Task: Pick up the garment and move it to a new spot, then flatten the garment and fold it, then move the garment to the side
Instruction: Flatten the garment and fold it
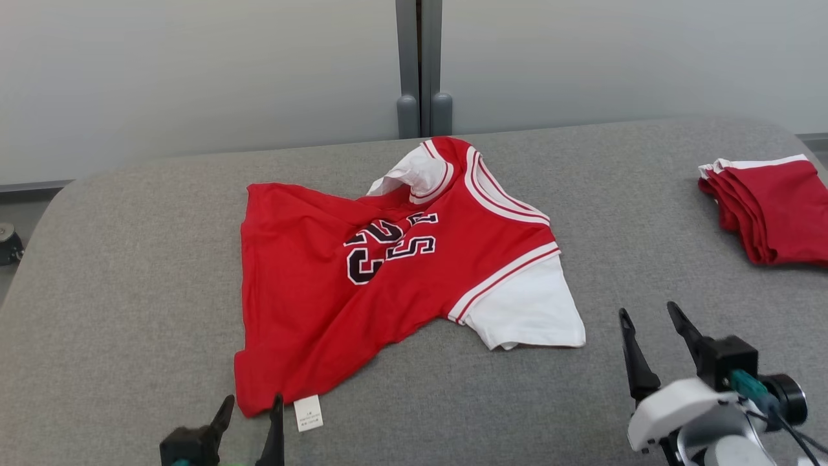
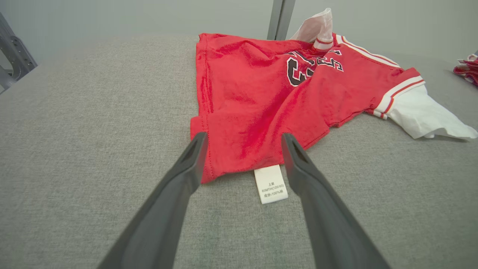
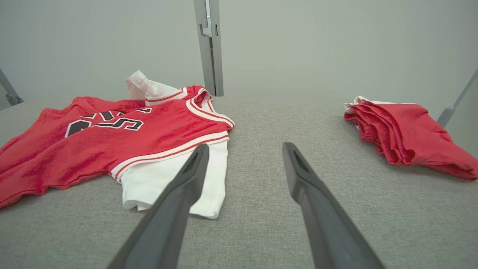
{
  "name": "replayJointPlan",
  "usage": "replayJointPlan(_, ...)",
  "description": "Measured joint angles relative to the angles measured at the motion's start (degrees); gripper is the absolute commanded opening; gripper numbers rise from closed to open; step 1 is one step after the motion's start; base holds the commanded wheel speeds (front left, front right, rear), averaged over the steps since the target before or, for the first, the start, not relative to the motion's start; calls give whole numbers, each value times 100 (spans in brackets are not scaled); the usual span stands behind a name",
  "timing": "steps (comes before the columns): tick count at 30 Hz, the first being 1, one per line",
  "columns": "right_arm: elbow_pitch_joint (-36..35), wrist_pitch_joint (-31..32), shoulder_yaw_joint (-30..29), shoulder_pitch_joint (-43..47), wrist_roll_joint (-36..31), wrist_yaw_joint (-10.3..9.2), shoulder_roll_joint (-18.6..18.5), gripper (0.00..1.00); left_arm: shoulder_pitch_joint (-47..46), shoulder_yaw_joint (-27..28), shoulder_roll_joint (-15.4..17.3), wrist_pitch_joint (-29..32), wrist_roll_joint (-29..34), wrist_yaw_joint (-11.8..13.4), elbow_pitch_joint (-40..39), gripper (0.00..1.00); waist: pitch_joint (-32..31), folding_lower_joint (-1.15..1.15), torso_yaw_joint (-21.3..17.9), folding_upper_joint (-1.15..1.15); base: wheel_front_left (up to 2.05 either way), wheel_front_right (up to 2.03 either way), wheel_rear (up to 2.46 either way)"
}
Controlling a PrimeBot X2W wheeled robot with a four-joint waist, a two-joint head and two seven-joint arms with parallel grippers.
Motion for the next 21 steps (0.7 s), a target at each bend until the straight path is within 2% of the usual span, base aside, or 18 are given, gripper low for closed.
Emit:
replayJointPlan(2, 107, 623, 169, -316, -37, 1, -149, 100, -169, -52, 69, 586, 16, 48, -36, 100, 37, 0, -2, 0, 0, 0, 0)
replayJointPlan(4, 174, 1167, 172, -553, 68, -1, -149, 100, -283, -74, 122, 969, 36, 70, -70, 100, 81, 0, 1, 0, 0, 0, 0)
replayJointPlan(6, 300, 1814, 287, -771, -112, -1, -226, 100, -430, -159, 244, 1407, 135, 94, -35, 100, 159, 0, 2, 0, 0, 0, 0)
replayJointPlan(9, 471, 2362, 386, -1112, -178, -1, -196, 100, -560, -207, 339, 1742, 124, 41, -23, 100, 310, 0, -14, 0, 0, 0, 0)
replayJointPlan(15, 812, 2767, 501, -1527, -401, -1, -110, 100, -730, -290, 477, 1922, 111, -29, -36, 100, 647, 0, -25, 0, 0, 0, 0)
replayJointPlan(21, 1114, 2859, 587, -1584, -393, -1, -11, 100, -907, -428, 534, 1903, 129, -82, 156, 100, 941, 0, 29, 0, 0, 0, 0)
